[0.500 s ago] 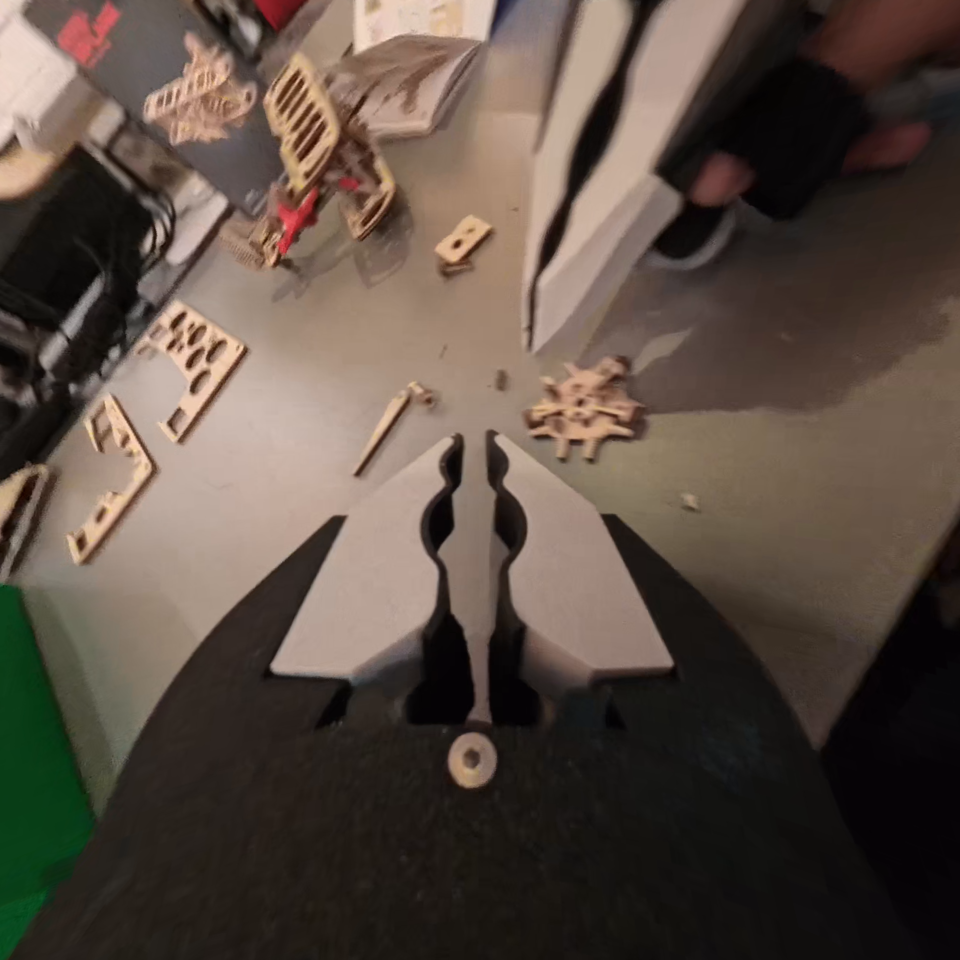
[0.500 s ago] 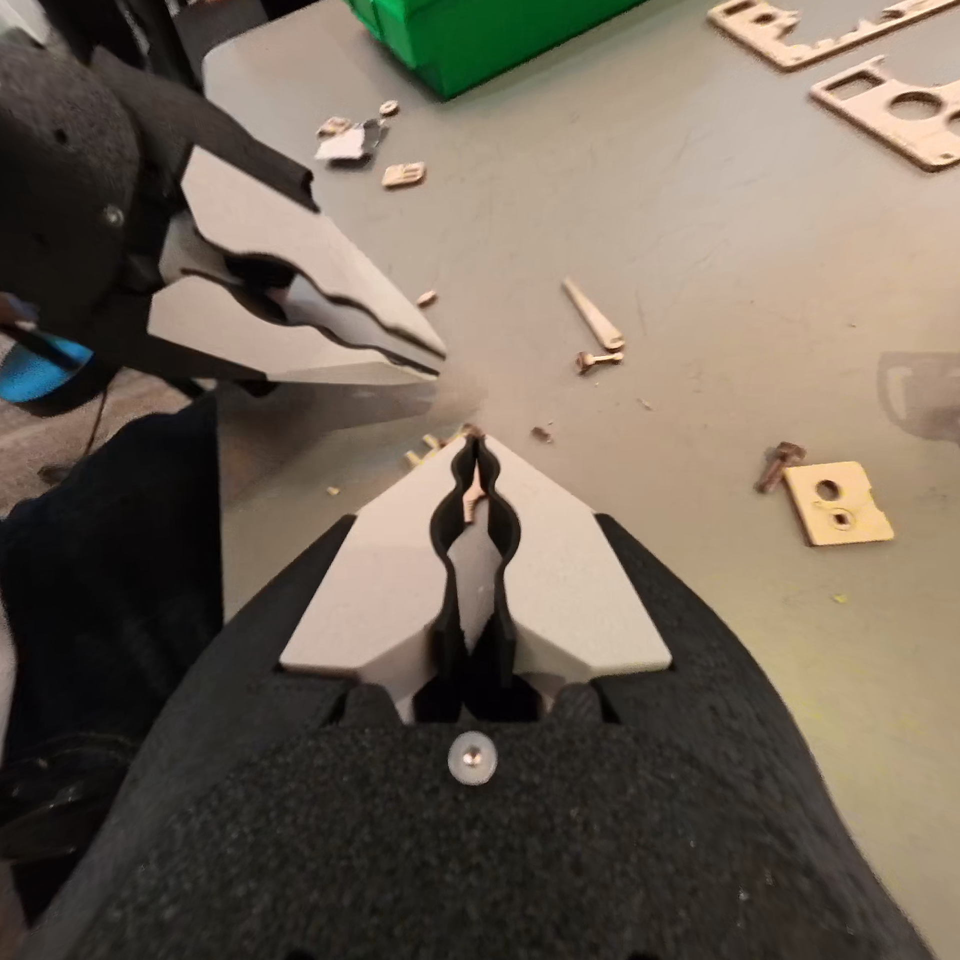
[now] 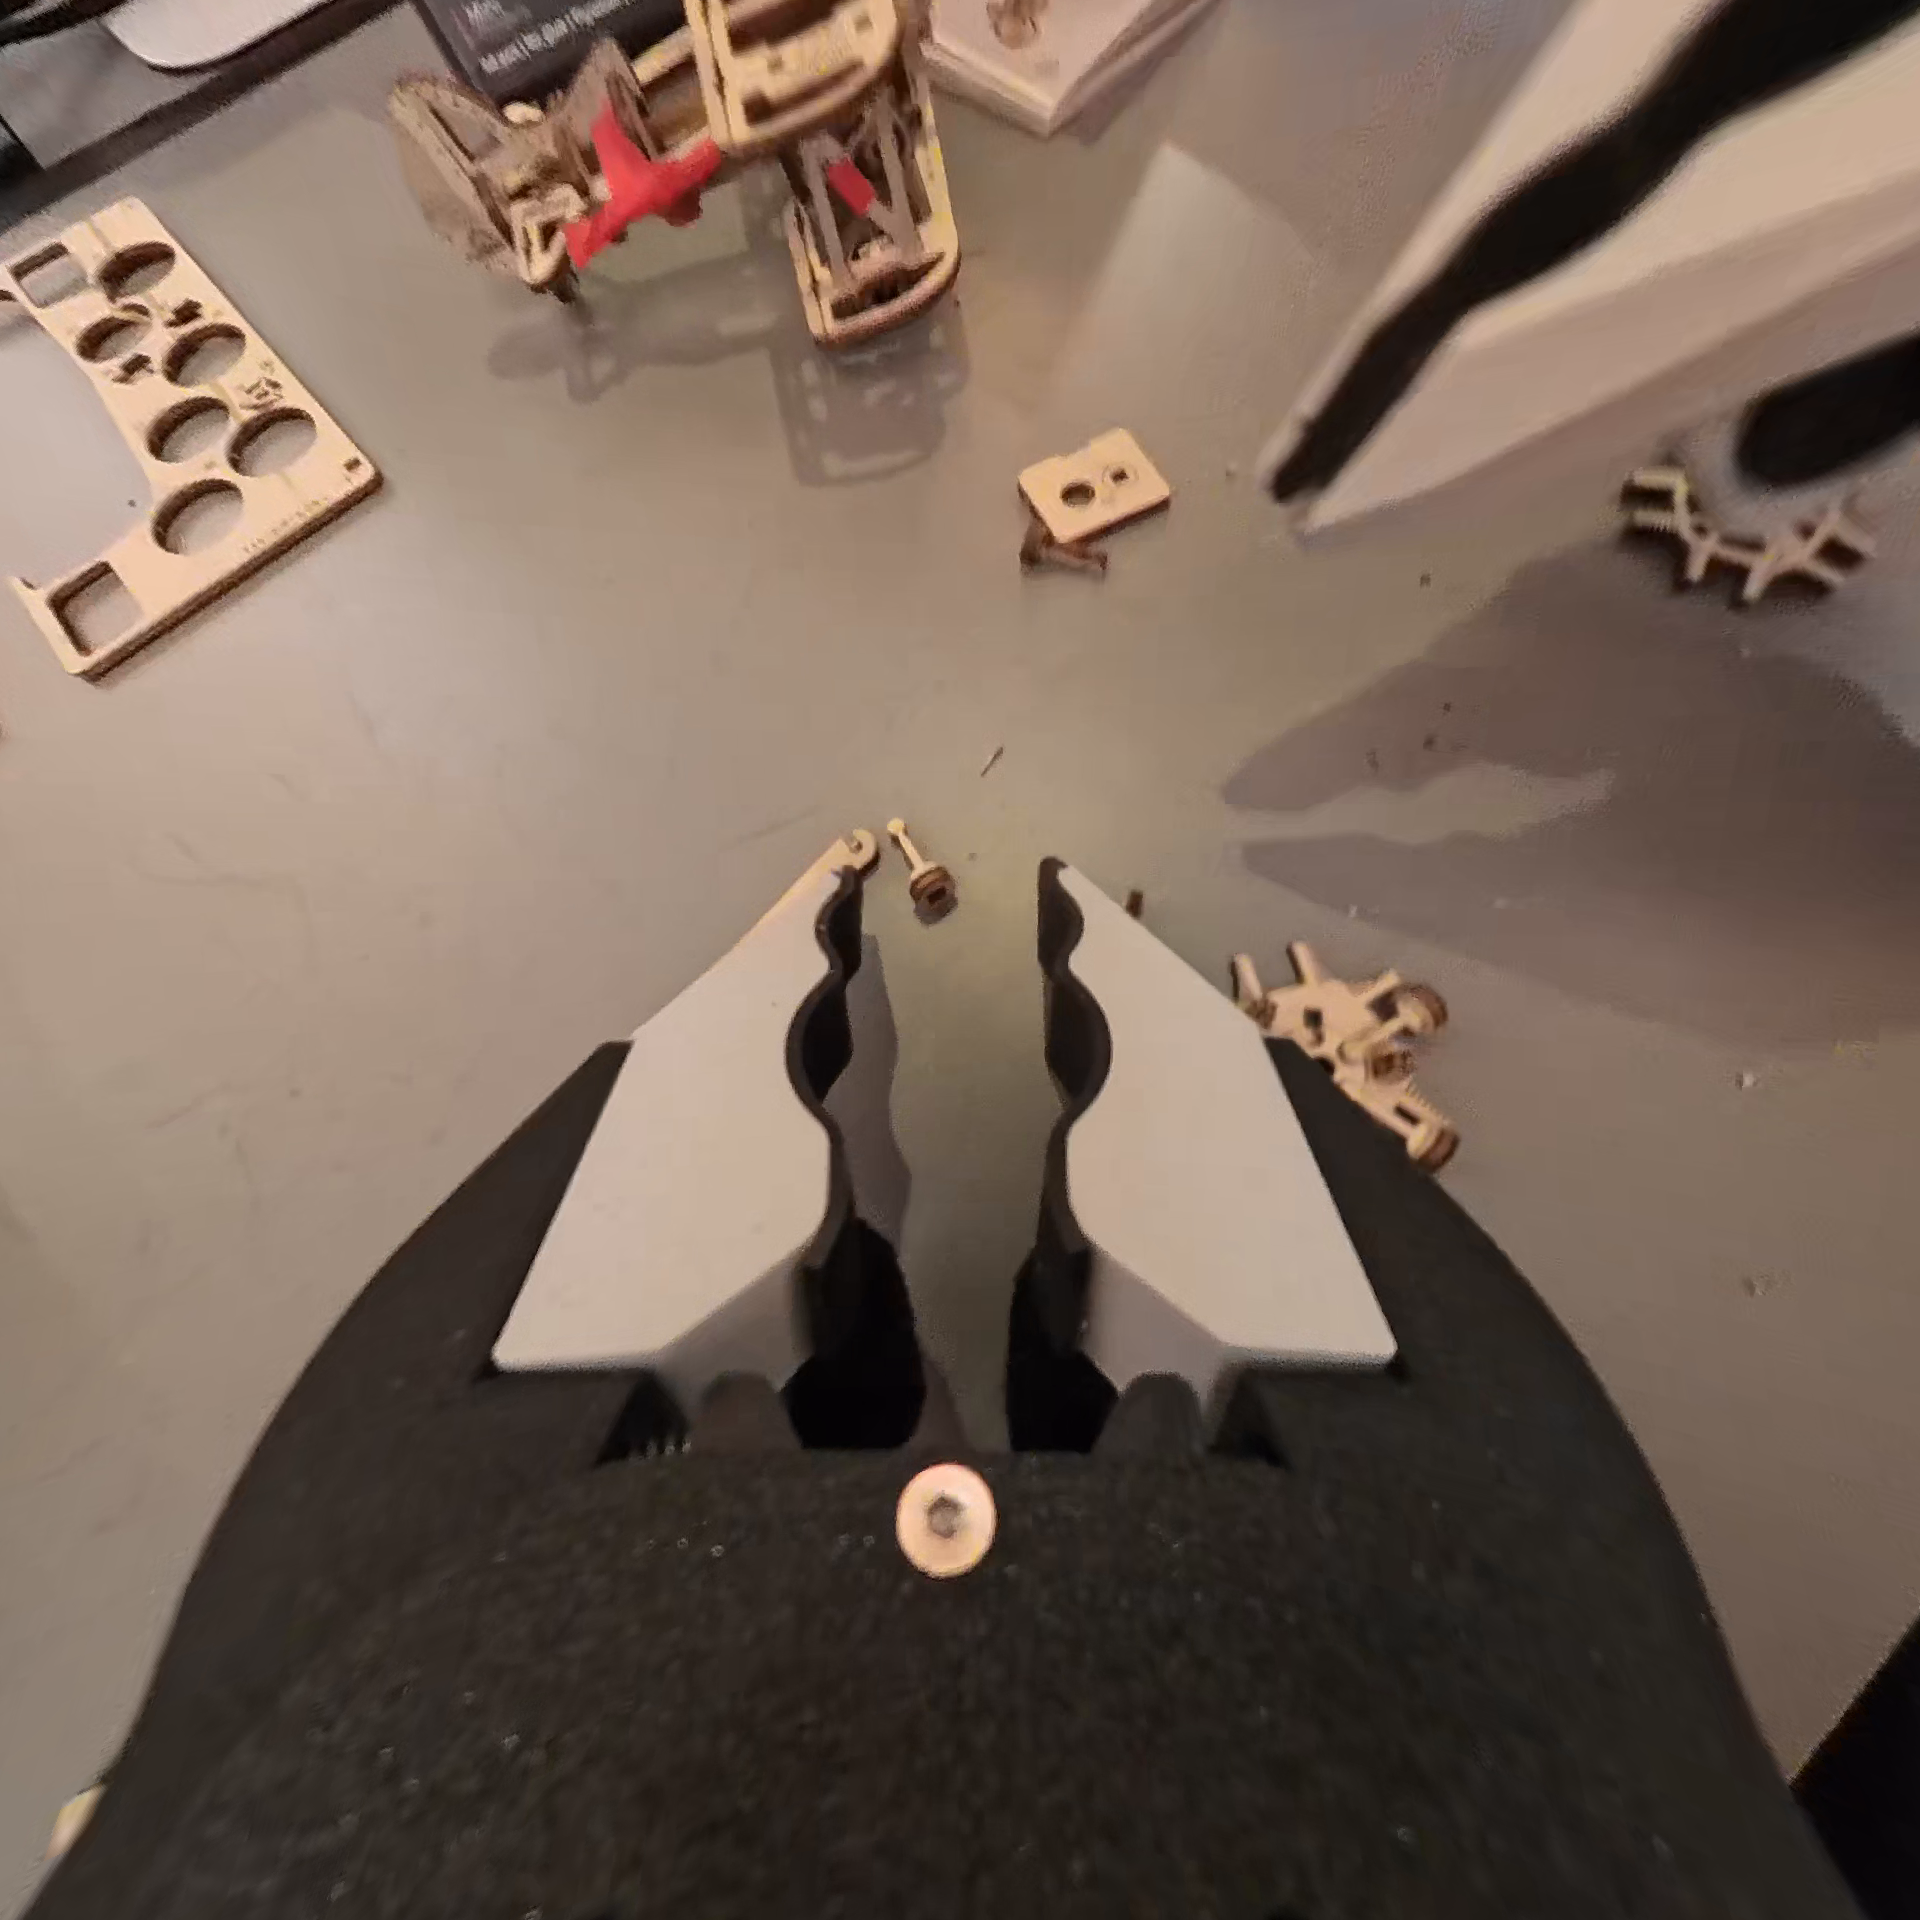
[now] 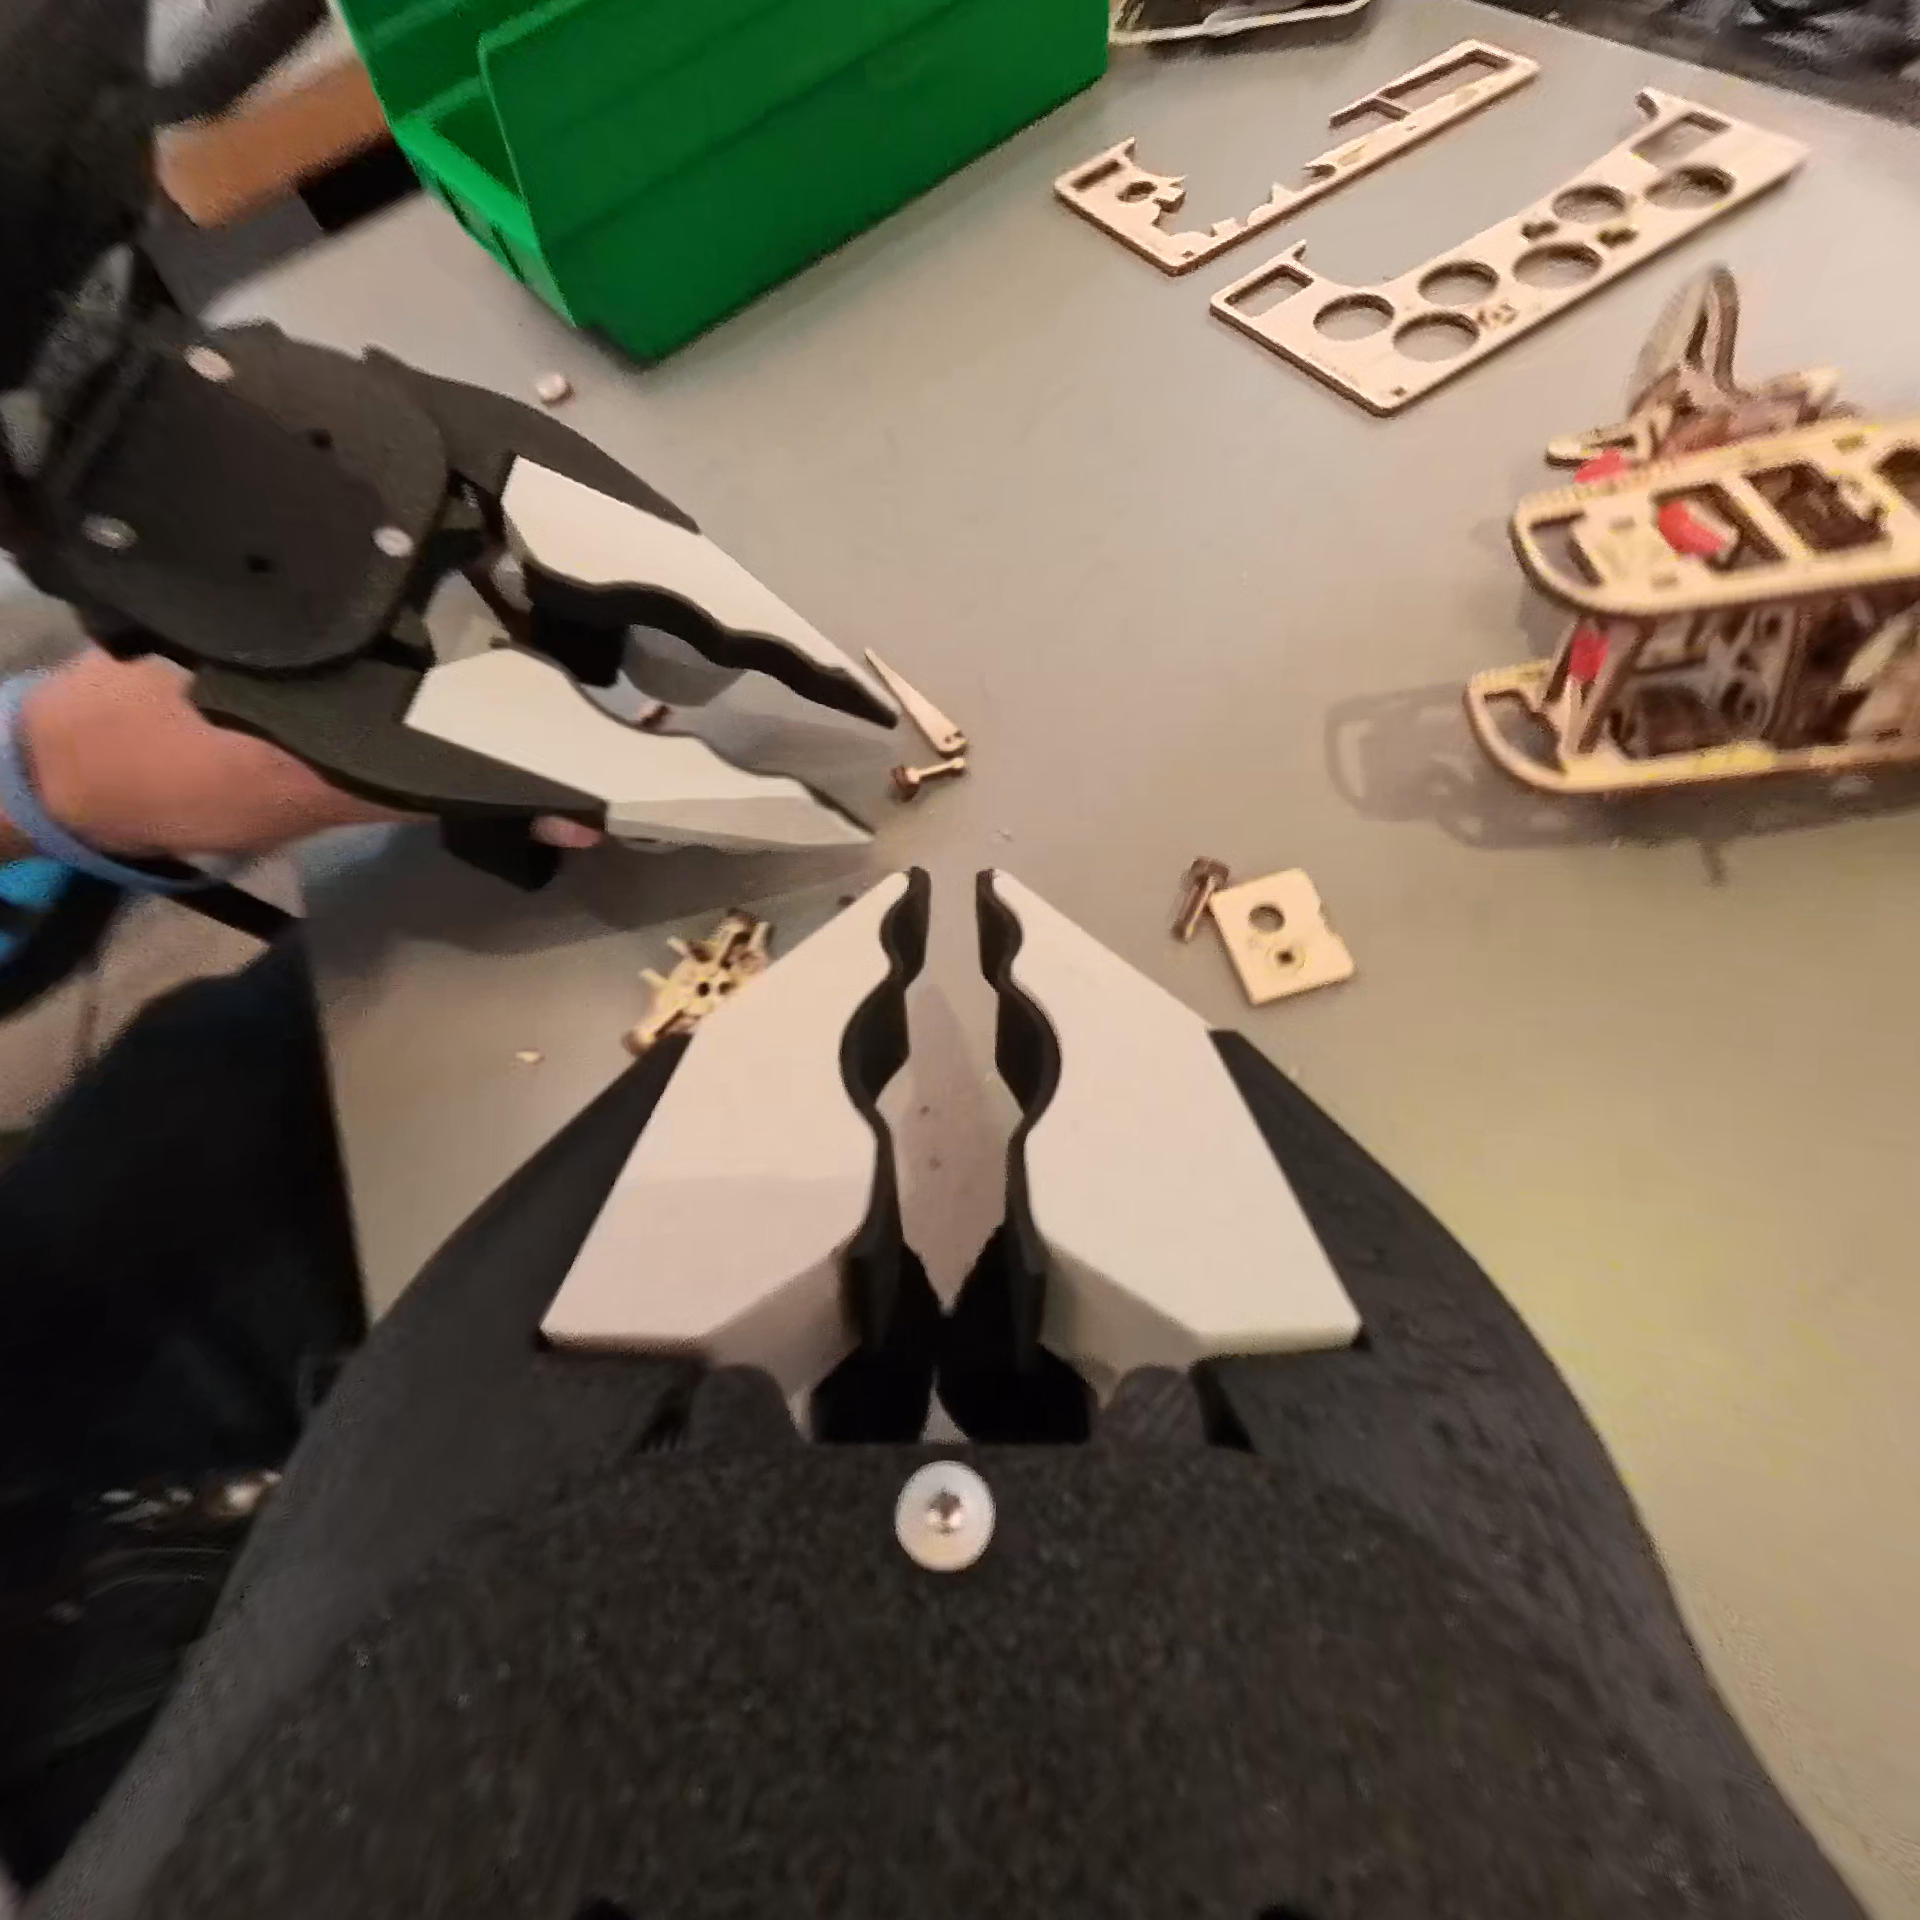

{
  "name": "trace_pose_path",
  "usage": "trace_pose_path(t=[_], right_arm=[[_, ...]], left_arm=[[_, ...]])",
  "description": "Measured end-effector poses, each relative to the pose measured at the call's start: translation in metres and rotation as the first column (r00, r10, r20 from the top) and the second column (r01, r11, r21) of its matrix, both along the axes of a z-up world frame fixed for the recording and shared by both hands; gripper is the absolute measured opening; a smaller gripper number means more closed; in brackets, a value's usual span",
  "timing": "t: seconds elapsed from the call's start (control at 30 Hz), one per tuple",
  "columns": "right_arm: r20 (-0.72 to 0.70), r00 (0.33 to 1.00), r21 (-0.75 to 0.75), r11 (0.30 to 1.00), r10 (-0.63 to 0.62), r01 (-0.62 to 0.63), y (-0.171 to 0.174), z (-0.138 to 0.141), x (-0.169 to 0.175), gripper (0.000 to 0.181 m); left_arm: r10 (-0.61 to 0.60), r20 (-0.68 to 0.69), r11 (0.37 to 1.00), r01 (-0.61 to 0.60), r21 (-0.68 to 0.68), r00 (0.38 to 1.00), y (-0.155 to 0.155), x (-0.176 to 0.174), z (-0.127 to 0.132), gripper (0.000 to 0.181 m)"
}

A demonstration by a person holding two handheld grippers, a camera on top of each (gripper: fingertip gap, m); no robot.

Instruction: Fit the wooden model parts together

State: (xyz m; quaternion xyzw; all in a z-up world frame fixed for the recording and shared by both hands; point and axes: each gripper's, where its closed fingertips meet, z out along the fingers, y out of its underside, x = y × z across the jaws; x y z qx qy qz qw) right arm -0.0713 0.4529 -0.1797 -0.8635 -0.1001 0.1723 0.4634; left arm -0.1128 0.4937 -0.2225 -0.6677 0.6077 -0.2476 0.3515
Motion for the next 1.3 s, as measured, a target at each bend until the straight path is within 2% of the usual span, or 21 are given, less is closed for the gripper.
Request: trace_pose_path(t=[0.1, 0.17, 0.27, 0.37, 0.47, 0.53, 0.63, 0.7, 0.77, 0.9, 1.03, 1.17, 1.3], right_arm=[[-0.128, 0.990, 0.011, 0.998, -0.060, 0.062, -0.019, 0.003, 0.000, 0.006], [-0.162, 0.983, 0.015, 0.996, -0.089, 0.093, -0.029, 0.003, 0.000, 0.006], [-0.132, 0.986, 0.020, 0.994, -0.106, 0.109, -0.039, 0.000, 0.002, 0.004], [-0.116, 0.989, 0.027, 0.995, -0.097, 0.100, -0.041, -0.002, 0.003, 0.004], [-0.114, 0.991, 0.028, 0.997, -0.065, 0.069, -0.042, -0.002, 0.000, 0.004], [-0.103, 0.995, 0.031, 0.999, -0.004, 0.007, -0.044, -0.003, -0.008, 0.004], [-0.032, 0.992, 0.038, 0.992, 0.118, -0.117, -0.051, -0.011, -0.026, 0.003], [0.027, 0.979, 0.027, 0.978, 0.204, -0.205, -0.056, -0.019, -0.040, 0.003], [0.068, 0.959, 0.003, 0.961, 0.274, -0.275, -0.060, -0.028, -0.055, 0.003], [0.137, 0.935, -0.011, 0.944, 0.328, -0.330, -0.058, -0.034, -0.073, 0.002], [0.161, 0.947, 0.003, 0.959, 0.280, -0.284, -0.048, -0.031, -0.074, 0.000], [0.165, 0.962, 0.001, 0.975, 0.217, -0.220, -0.037, -0.029, -0.069, 0.000], [0.110, 0.972, -0.013, 0.978, 0.206, -0.206, -0.028, -0.030, -0.070, 0.000]], left_arm=[[0.056, -0.014, 0.998, -0.056, -0.003, 0.998, 0.004, 0.005, -0.003, 0.026], [0.086, -0.038, 0.996, -0.087, -0.016, 0.996, 0.008, 0.005, -0.007, 0.019], [0.102, -0.057, 0.994, -0.105, -0.040, 0.993, 0.010, 0.004, -0.010, 0.008], [0.082, -0.058, 0.996, -0.084, -0.030, 0.995, 0.007, 0.004, -0.010, 0.007], [-0.025, -0.057, 1.000, 0.025, -0.012, 0.998, -0.006, 0.006, -0.009, 0.007], [-0.141, -0.069, 0.987, 0.146, 0.071, 0.988, -0.015, -0.002, -0.004, 0.007], [-0.360, -0.089, 0.888, 0.371, 0.271, 0.929, -0.030, -0.028, 0.016, 0.007], [-0.488, -0.119, 0.802, 0.498, 0.329, 0.865, -0.047, -0.047, 0.021, 0.007], [-0.548, -0.182, 0.745, 0.575, 0.338, 0.817, -0.057, -0.058, 0.016, 0.007], [-0.611, -0.213, 0.689, 0.645, 0.330, 0.762, -0.065, -0.052, 0.015, 0.007], [-0.610, -0.291, 0.653, 0.675, 0.344, 0.737, -0.056, -0.048, 0.004, 0.006], [-0.627, -0.325, 0.620, 0.706, 0.343, 0.708, -0.061, -0.047, -0.005, 0.007], [-0.610, -0.337, 0.630, 0.697, 0.344, 0.717, -0.061, -0.046, -0.007, 0.006]])
